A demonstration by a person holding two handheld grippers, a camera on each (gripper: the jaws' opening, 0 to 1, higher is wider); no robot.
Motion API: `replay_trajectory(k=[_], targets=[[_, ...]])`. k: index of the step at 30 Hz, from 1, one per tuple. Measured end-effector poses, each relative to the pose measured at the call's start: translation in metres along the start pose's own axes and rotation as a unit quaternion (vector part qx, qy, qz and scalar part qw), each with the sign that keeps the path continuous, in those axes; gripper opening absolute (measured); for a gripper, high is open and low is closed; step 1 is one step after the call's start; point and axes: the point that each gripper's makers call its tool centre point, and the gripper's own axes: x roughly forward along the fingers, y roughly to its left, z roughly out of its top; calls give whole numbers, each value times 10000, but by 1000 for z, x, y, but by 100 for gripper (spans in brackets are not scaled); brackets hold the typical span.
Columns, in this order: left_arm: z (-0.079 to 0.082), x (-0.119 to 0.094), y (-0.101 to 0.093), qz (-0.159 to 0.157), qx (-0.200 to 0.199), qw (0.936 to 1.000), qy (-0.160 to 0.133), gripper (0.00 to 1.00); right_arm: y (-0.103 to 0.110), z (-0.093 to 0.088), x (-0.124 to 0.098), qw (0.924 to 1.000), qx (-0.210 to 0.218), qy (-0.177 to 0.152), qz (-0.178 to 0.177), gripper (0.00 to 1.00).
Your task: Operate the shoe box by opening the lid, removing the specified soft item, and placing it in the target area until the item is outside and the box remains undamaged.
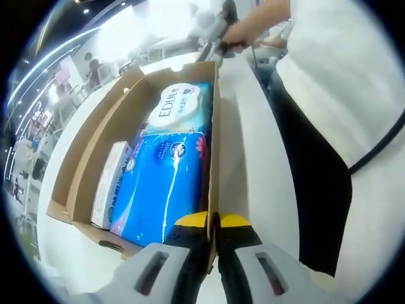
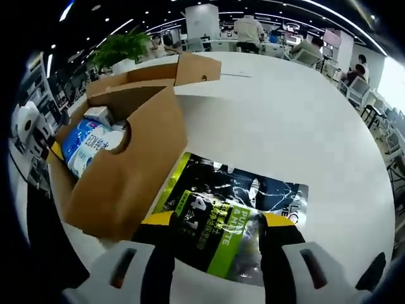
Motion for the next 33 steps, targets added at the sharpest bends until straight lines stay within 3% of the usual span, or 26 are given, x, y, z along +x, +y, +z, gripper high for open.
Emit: replay_trajectory(k=[9, 14, 33], targets=[[0, 0, 0, 4, 0, 10000, -4, 3, -5, -2, -1, 9998, -166, -26, 128, 52], [0, 0, 0, -17, 9, 10000, 0, 3, -20, 12, 9, 10000, -60, -10, 52, 52], [0, 0, 0, 41, -40, 10000, 24, 3, -32, 25, 21, 9983, -245, 527, 93, 52]])
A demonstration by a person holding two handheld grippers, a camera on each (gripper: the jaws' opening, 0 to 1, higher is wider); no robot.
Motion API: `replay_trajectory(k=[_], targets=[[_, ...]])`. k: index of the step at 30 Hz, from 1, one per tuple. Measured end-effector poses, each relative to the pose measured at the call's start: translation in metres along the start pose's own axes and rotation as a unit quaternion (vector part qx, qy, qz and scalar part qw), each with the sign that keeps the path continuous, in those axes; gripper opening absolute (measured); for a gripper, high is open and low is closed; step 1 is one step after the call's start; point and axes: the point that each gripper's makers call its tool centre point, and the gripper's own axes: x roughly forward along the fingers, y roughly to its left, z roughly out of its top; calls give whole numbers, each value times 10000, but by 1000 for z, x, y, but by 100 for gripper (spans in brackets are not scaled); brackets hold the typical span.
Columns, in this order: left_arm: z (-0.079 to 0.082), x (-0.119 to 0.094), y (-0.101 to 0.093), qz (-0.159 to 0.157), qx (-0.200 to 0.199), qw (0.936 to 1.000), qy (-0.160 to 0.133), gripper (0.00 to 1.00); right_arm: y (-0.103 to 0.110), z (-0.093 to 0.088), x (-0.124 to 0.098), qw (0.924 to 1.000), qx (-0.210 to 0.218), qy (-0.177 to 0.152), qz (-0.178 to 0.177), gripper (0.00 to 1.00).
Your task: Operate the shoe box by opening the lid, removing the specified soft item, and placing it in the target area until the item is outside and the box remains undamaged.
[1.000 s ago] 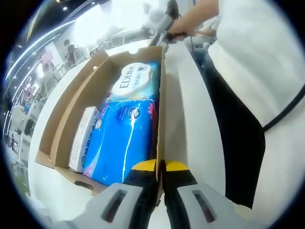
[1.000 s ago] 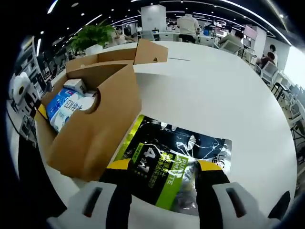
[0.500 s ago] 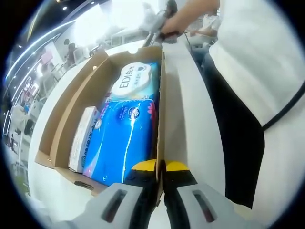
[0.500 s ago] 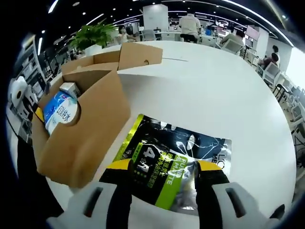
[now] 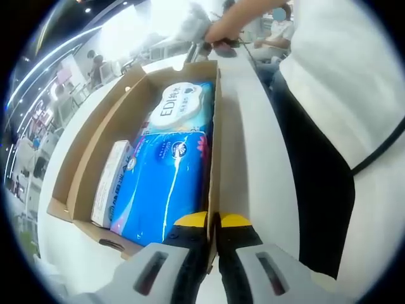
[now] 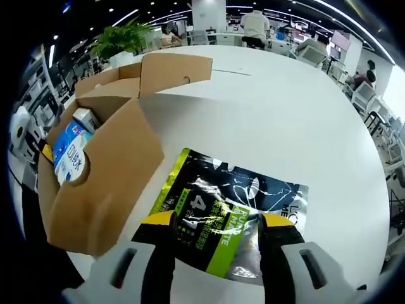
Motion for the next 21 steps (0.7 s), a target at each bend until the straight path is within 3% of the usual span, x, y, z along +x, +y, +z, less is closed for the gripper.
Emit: replay_trajectory(k=[16, 18, 21], targets=[[0, 0, 0, 8, -3, 10000, -7, 3, -6, 8, 5, 9998, 34, 217, 13, 54], [0, 0, 0, 0, -9, 10000, -6, 3, -7, 16, 3, 9991, 426, -47, -45, 60], [0, 0, 0, -19, -17, 10000, -2, 3, -11, 27, -8, 9983, 513, -263, -110, 61]])
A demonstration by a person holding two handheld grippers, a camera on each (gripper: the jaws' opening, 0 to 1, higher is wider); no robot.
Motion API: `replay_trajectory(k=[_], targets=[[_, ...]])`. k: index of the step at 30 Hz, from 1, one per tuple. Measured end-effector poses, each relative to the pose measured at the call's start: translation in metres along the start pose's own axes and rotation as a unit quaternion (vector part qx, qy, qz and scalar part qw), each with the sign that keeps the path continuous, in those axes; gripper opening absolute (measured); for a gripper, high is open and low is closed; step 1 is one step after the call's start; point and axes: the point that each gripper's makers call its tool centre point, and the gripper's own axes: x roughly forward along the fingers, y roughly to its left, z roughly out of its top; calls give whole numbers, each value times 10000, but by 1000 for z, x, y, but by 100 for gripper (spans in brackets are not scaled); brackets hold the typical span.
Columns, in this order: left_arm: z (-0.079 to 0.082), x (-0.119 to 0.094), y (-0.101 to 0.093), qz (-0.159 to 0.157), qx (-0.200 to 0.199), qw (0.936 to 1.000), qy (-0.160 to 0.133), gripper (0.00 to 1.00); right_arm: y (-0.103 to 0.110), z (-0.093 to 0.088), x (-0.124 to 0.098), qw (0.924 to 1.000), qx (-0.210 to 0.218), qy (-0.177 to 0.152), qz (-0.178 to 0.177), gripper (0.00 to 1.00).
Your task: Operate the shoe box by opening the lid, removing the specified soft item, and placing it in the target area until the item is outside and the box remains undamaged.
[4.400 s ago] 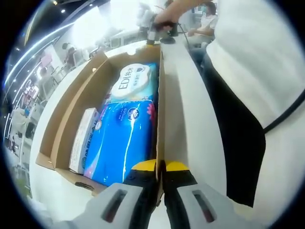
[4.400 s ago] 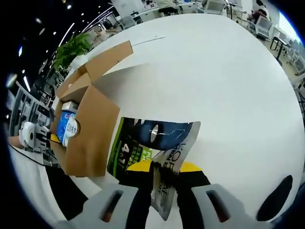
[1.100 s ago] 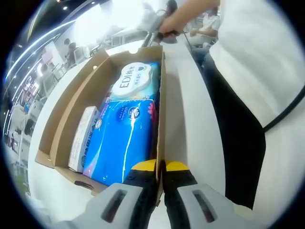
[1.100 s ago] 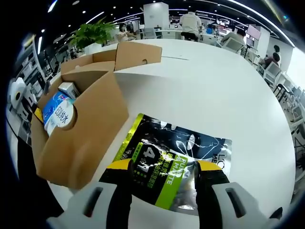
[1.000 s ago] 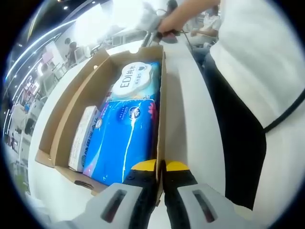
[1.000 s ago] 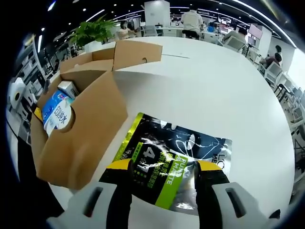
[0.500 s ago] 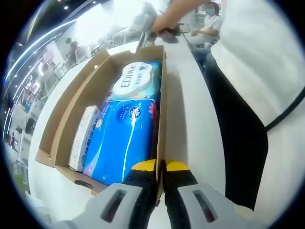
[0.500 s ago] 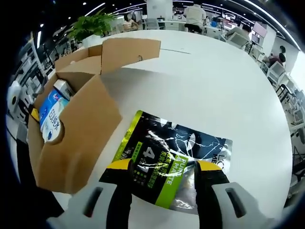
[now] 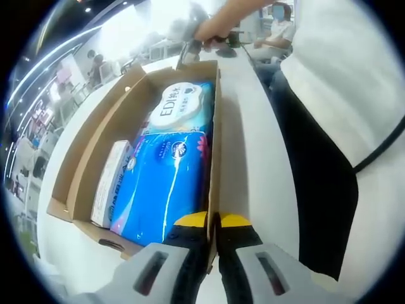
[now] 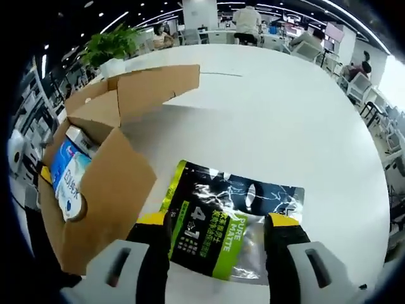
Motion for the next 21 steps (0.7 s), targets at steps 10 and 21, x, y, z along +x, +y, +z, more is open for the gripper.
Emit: replay_trajectory(k=[10, 21], targets=[[0, 0, 1, 31, -73, 10000, 13, 4, -4, 23, -45, 9983, 143, -560, -51, 76], [1, 0, 0, 87, 5, 10000, -25, 4, 22, 2, -73, 9928, 723, -955, 78, 66]])
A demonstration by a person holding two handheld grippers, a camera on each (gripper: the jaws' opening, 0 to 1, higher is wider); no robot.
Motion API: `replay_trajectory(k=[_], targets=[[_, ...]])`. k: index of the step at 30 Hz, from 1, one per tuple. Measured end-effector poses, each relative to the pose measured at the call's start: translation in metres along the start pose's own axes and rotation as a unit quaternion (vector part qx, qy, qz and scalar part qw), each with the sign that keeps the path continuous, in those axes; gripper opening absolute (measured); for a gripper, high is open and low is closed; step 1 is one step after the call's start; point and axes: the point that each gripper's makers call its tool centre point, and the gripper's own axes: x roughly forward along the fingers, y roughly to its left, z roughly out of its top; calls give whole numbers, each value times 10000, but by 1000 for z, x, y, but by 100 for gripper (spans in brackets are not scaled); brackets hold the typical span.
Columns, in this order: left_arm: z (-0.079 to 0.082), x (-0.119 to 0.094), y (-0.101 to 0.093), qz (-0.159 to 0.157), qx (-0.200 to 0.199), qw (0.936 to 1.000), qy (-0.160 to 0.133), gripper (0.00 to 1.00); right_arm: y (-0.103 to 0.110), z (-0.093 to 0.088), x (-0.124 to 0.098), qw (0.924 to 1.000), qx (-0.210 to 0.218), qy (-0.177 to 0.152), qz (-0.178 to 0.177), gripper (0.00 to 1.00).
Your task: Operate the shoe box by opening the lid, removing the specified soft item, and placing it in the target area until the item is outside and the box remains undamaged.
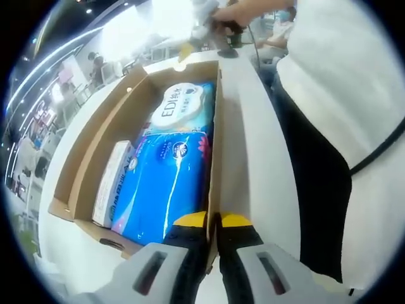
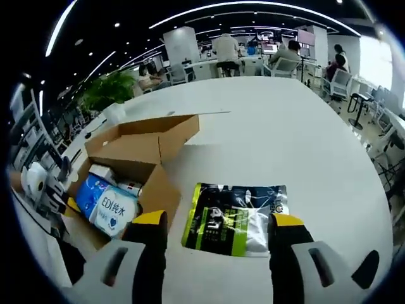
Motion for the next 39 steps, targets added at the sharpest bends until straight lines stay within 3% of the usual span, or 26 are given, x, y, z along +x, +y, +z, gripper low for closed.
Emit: replay_trajectory(k=[7, 10, 13, 16, 18, 21, 22, 23, 24, 25, 27, 28, 29, 32, 33, 35, 36, 37, 39], targets=[[1, 0, 0, 41, 58, 10000, -19, 4, 14, 14, -23, 9993, 83, -361, -51, 70], [1, 0, -1, -57, 77, 10000, 2, 3, 18, 14, -31, 9986, -165, -379, -315, 70], [1, 0, -2, -74, 124, 9999, -35, 3, 33, 16, -37, 9982, -208, -495, -253, 70], [1, 0, -2, -55, 106, 9999, -40, 3, 41, 29, -41, 9952, -517, -791, -249, 71], [1, 0, -2, -52, 94, 9999, -41, 3, 49, 40, -43, 9906, -1060, -833, -227, 71], [2, 0, -2, -39, 114, 9999, -54, 3, 63, 46, -40, 9893, -1210, -801, 115, 67], [2, 0, -2, -26, 117, 9999, -57, 3, 74, 46, -37, 9897, -1224, -625, 393, 64], [2, 0, -2, -11, 126, 9999, -63, 3, 81, 46, -37, 9884, -1303, -538, 571, 57], [2, 0, -2, 15, 161, 9998, -73, 3, 92, 46, -36, 9824, -1632, -405, 815, 51], [2, 0, -2, 18, 178, 9998, -78, 3, 94, 56, -37, 9825, -1637, -534, 715, 46], [3, 0, -2, 10, 182, 9998, -78, 3, 102, 67, -39, 9821, -1596, -612, 787, 51], [3, 0, -2, -5, 176, 9998, -74, 3, 107, 68, -39, 9816, -1620, -484, 888, 54], [3, 0, -2, -24, 171, 9998, -70, 3, 112, 63, -38, 9757, -1964, -59, 965, 55], [3, 0, -3, -40, 187, 9998, -84, 3, 121, 62, -34, 9552, -2750, 197, 1074, 54], [3, 0, -3, -38, 192, 9998, -94, 3, 135, 56, -31, 9373, -3156, 393, 1425, 54], [3, 0, -3, -31, 198, 9997, -103, 3, 142, 46, -28, 9288, -3263, 688, 1616, 54], [3, -1, -3, -27, 202, 9997, -103, 3, 143, 43, -26, 9253, -3333, 765, 1642, 54], [3, -1, -4, -28, 220, 9997, -110, 3, 147, 38, -22, 9163, -3495, 879, 1745, 54], [4, 0, -3, -50, 188, 9998, -93, 3, 152, 33, -17, 9094, -3601, 967, 1843, 55]])
